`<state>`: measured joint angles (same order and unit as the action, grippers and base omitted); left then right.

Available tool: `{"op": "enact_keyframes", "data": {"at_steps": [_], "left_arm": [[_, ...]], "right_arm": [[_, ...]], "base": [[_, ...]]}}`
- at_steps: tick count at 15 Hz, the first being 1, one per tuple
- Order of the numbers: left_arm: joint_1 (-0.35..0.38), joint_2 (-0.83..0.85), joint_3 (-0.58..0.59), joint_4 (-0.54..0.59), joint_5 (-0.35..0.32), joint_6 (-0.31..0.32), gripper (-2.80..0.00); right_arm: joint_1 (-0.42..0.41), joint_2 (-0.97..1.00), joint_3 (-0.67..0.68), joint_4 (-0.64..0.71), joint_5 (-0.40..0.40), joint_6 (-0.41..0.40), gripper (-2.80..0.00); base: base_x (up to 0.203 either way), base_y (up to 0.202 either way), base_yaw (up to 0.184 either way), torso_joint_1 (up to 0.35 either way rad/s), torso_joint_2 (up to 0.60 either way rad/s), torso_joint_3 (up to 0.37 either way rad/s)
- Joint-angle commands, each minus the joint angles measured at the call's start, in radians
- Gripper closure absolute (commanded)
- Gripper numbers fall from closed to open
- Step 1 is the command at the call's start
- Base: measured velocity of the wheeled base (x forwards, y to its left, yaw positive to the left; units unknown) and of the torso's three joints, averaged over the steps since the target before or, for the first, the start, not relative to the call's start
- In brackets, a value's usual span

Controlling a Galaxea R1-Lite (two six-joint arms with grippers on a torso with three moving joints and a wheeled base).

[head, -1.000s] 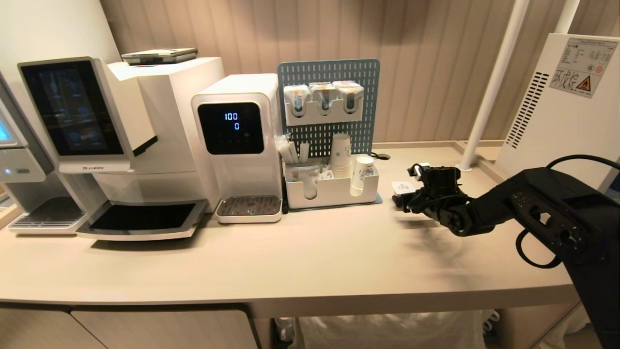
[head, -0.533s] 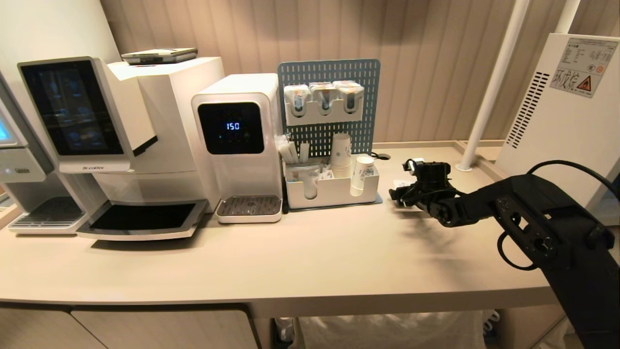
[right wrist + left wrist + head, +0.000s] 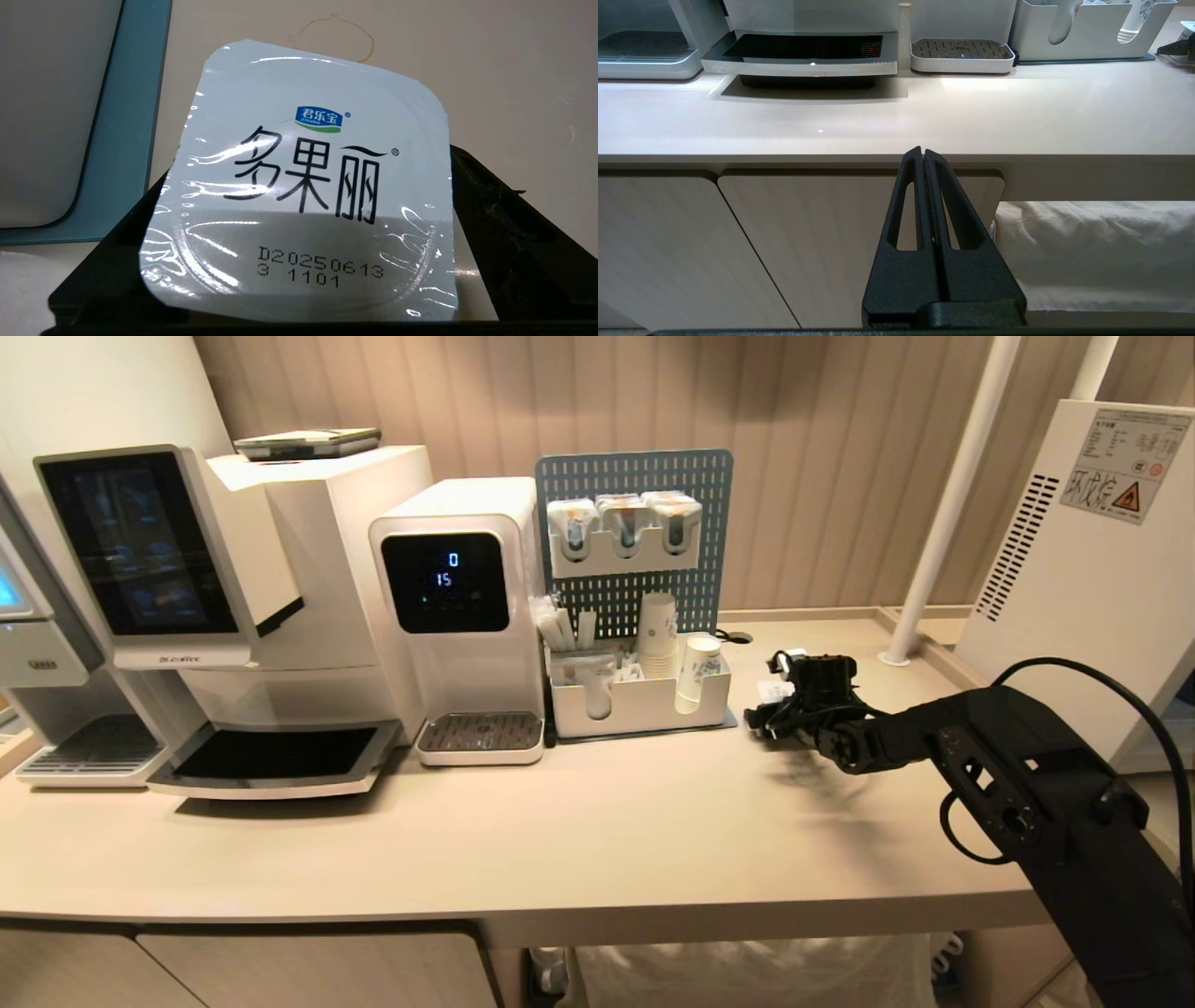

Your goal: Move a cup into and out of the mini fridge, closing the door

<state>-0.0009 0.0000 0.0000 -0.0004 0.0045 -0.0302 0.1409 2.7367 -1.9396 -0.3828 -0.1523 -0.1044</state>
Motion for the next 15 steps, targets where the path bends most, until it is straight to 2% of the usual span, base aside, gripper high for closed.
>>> {"op": "enact_keyframes", "data": {"at_steps": [1, 7, 10, 13, 15], "left_arm": [[-0.001, 0.002, 0.002, -0.001, 0.000, 0.000, 0.00], [-0.001, 0.002, 0.002, -0.001, 0.000, 0.000, 0.00], [-0.001, 0.002, 0.002, -0.001, 0.000, 0.000, 0.00], [-0.001, 0.002, 0.002, -0.001, 0.000, 0.000, 0.00], [-0.001, 0.002, 0.002, -0.001, 0.000, 0.000, 0.00]], "right_arm": [[-0.001, 0.000, -0.002, -0.005, -0.001, -0.001, 0.00], [-0.001, -0.050, 0.045, -0.005, -0.009, 0.002, 0.00], [-0.004, -0.132, 0.196, -0.035, -0.007, 0.008, 0.00], [-0.015, -0.220, 0.382, -0.145, -0.001, 0.003, 0.00], [-0.024, -0.249, 0.441, -0.180, -0.001, 0.002, 0.00]], "base": [[0.000, 0.000, 0.000, 0.000, 0.00, 0.000], [0.000, 0.000, 0.000, 0.000, 0.00, 0.000], [0.000, 0.000, 0.000, 0.000, 0.00, 0.000], [0.000, 0.000, 0.000, 0.000, 0.00, 0.000], [0.000, 0.000, 0.000, 0.000, 0.00, 0.000]]}}
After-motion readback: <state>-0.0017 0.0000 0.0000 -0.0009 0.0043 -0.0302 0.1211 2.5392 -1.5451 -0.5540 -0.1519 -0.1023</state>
